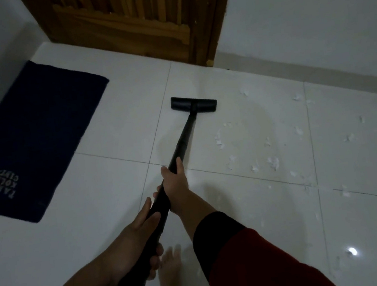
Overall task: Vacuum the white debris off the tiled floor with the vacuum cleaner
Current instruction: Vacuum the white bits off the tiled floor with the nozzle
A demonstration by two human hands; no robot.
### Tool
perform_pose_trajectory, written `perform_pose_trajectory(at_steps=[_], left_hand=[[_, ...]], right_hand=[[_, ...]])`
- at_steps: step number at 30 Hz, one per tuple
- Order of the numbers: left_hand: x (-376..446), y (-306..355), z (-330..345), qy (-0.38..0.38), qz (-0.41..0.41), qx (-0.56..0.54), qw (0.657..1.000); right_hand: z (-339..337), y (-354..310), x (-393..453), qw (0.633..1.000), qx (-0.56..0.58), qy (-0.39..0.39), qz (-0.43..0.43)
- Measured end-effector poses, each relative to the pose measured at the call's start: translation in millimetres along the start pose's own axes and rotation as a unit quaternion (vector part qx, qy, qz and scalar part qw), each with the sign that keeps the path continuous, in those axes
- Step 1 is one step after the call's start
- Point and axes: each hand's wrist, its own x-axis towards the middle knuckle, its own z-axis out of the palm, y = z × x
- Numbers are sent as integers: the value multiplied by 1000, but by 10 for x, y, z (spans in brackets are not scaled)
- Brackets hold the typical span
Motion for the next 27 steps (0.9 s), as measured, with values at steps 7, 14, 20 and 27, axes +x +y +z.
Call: perform_pose_trajectory(at_steps=[7, 14, 20, 27], left_hand=[[497, 630, -299, 4, 20, -14, 1000], [1021, 1156, -429, -14, 60, 48, 997], [1273, 1435, -387, -1, 80, 85, 993], [1455, 1567, -194, -3, 101, 74, 992]], right_hand=[[259, -620, 457, 999, 38, -12, -30], [323, -1140, 887, 998, 37, 2, -51], [274, -1422, 1091, 996, 25, 18, -79], [58, -1663, 1146, 991, 19, 62, -119]])
